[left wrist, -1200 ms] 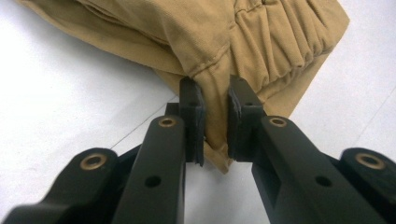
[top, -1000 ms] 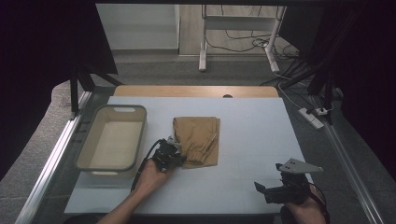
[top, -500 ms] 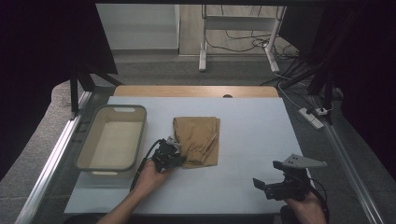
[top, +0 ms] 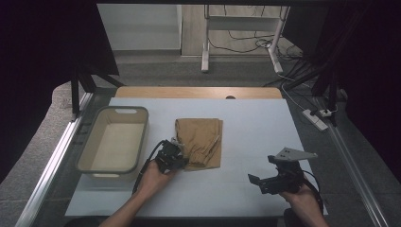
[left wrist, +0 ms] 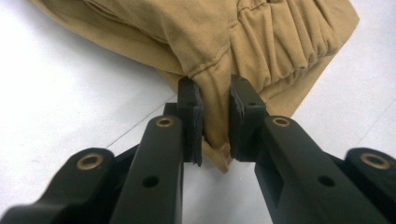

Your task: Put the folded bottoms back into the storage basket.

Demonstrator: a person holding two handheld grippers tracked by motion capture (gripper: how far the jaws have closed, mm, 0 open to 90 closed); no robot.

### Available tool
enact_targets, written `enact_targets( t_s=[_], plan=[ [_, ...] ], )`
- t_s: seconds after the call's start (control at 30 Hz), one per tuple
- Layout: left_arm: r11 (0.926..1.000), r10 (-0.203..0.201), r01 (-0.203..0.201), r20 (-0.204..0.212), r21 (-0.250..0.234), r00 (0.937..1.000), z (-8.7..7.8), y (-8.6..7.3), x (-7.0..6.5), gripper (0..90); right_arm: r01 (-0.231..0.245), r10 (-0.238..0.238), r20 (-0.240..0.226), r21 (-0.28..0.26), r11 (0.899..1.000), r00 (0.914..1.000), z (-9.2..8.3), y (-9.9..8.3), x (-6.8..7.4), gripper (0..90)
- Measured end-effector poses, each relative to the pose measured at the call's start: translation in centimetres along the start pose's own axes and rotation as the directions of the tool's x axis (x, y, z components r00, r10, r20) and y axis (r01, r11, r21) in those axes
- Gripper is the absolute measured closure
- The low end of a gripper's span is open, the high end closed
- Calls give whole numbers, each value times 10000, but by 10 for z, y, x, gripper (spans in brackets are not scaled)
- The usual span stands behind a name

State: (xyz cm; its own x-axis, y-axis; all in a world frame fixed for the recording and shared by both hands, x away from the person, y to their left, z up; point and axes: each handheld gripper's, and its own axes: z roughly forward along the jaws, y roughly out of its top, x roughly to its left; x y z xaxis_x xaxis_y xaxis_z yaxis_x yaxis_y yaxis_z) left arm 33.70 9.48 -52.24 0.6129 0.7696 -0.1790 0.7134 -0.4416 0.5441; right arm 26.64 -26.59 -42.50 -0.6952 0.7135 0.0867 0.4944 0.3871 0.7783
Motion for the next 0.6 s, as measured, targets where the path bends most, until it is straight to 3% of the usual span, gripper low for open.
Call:
enact_targets(
  t_s=[0.13, 0.6],
  plan=[
    [9999, -135, 136, 227, -69, 9997, 0, -1, 3, 763, 239, -239, -80, 106, 9997, 9997, 8, 7, 1, 0],
    [9999, -85, 87, 215, -108, 9997, 0, -2, 3, 758, 294, -279, -610, 233, 9993, 9977, 35, 21, 0, 0]
  ],
)
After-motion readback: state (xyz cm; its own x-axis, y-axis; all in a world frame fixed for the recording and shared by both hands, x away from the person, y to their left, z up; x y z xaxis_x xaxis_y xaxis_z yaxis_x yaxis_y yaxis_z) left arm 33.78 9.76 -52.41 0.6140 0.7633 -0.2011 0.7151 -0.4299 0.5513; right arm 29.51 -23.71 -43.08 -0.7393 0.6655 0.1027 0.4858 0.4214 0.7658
